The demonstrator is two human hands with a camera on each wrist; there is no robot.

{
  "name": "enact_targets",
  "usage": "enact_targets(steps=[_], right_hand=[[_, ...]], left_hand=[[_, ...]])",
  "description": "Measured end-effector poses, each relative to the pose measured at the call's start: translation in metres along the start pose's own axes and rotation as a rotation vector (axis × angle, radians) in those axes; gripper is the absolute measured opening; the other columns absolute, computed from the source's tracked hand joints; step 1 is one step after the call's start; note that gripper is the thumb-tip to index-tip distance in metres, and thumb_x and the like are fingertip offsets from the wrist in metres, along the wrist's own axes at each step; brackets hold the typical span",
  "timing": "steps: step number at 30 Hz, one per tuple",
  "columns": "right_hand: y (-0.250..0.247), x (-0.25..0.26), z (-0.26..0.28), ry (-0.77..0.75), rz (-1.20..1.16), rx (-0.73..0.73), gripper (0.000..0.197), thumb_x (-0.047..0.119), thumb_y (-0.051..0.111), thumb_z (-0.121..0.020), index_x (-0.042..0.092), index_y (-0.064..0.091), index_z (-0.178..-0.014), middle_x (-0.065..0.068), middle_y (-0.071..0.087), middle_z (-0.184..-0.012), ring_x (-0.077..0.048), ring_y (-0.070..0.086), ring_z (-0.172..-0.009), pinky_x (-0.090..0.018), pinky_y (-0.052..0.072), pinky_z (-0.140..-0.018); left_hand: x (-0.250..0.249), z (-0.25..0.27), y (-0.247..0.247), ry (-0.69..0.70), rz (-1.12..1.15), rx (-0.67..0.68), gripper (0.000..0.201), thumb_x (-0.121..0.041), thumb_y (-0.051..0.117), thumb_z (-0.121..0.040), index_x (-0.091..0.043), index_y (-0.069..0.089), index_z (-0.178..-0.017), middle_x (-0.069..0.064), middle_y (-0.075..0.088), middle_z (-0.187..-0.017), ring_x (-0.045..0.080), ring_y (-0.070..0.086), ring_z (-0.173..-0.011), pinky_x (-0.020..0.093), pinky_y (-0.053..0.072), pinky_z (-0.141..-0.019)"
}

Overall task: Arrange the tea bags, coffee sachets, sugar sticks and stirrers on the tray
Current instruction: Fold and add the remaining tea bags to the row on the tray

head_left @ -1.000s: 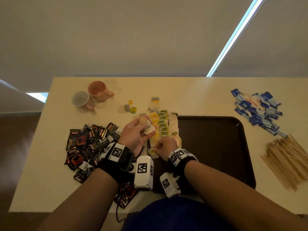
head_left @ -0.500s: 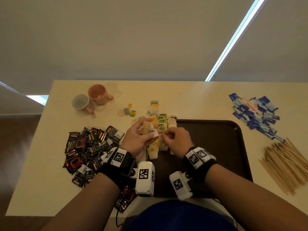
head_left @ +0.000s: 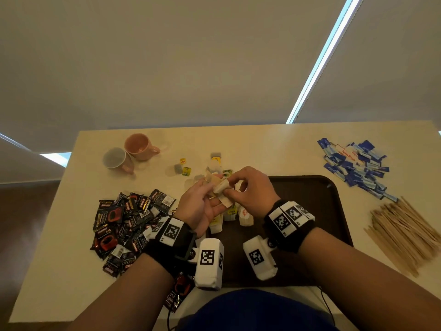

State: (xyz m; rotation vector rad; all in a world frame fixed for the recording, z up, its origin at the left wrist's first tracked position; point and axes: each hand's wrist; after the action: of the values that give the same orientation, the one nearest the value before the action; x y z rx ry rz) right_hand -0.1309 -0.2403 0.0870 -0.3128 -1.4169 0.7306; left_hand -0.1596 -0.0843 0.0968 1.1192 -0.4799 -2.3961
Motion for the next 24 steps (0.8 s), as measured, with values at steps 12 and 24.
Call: enact_targets(steps=[12, 24], right_hand=[[-0.008, -0.019, 0.014, 0.076, -0.364, -0.044, 0.014, 0.008, 0.075, -0.083, 0.015, 0.067, -0.093, -0.011, 0.072, -0.079, -0.027, 0.070, -0.067, -0.043, 0.061, -0.064], [0.037, -0.043, 0.029, 0.513, -0.557, 0.224, 0.014, -0.002, 0.061, -0.092, 0.003, 0.074, -0.095, -0.014, 0.070, -0.107, -0.031, 0.072, -0.089, -0.032, 0.062, -0.074]], left_hand=[[-0.001, 0.000, -0.004, 0.035, -0.028, -0.078, 0.026, 0.002, 0.037, -0.104, 0.000, 0.055, -0.122, 0.016, 0.073, -0.099, 0.025, 0.074, -0.087, 0.035, 0.062, -0.077], [0.002, -0.004, -0.017, 0.080, -0.231, -0.139, 0.020, 0.004, 0.047, -0.100, -0.003, 0.064, -0.108, 0.012, 0.073, -0.091, 0.025, 0.075, -0.090, 0.036, 0.062, -0.081]])
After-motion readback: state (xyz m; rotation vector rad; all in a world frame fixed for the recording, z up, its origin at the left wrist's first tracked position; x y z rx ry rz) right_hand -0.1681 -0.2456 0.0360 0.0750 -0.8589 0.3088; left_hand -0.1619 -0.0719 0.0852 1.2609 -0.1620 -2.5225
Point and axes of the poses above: each hand's wrist, its own z-axis away from the middle knuckle, its own y-axis out of the palm, x = y × z
